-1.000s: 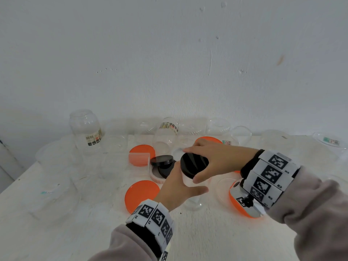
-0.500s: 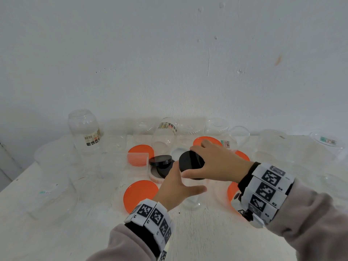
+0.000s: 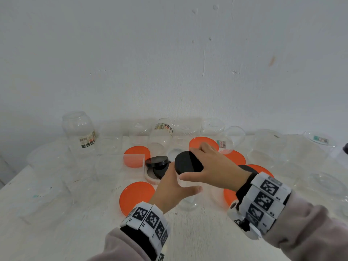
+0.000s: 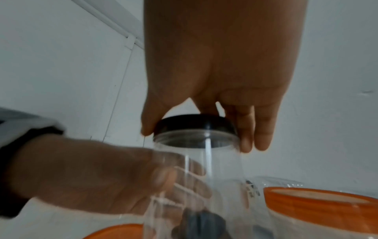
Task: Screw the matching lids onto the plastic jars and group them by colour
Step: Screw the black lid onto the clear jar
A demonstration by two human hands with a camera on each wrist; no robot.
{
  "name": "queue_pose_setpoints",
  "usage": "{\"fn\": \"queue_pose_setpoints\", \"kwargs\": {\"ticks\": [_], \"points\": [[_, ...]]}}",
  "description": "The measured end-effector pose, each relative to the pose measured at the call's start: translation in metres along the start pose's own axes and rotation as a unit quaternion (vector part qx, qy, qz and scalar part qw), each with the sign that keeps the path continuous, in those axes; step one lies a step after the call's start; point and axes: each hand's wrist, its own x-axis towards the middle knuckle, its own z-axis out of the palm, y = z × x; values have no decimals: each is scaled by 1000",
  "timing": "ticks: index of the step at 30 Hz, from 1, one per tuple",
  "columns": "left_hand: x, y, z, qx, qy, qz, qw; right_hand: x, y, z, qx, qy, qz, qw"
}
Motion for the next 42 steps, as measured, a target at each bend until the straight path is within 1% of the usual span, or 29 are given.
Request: {"fn": "queue_pose_setpoints", "kwargs": {"ticks": [3,5,6,9,10,11,13,16,19,21,24,26,28,31,33,37,42], "points": [[0,0,0,-1,-1,5,1000,-2,-4,13,-59,51,34,996],[0,1,0,-3,-4,6,1000,-1,-4,12,-31,55,43,997],[0,1,-1,-1,-5,7,1000,1,-2,8,1,36,42,998],[0,1,-1,1,-4,3,1000,9,6,-11,99,-90,12,991],[0,1,-1,-1,-3,2,1000,10,9,-16,114,-117,-6,987],[0,1,-1,-2,-1,-1,1000,11,10,-18,122,-126,-25,984],[-1,1,-1,-3,-1,-4,1000,12,13,-19,133,-115,-43,984],[-1,1,0,-2,0,0,1000,8,11,-15,130,-91,-21,987],[-1,1,0,3,4,5,1000,2,4,-7,56,-20,2,998],[-1,1,1,1,4,10,1000,-1,-3,2,-2,30,32,999],[-1,0,2,1,8,20,1000,-3,-13,13,-60,67,76,993],[-1,0,2,4,9,22,1000,-2,-15,14,-73,65,81,992],[-1,0,1,4,5,18,1000,-1,-13,10,-37,44,71,996],[-1,1,-1,9,0,9,1000,1,-5,-5,82,-36,27,996],[-1,2,-1,11,1,3,1000,1,1,-11,115,-73,-9,991],[-3,3,-1,13,0,1,1000,-2,4,-5,119,-52,-22,991],[-4,3,-2,15,-6,3,1000,-7,2,7,54,-14,-10,998]]}}
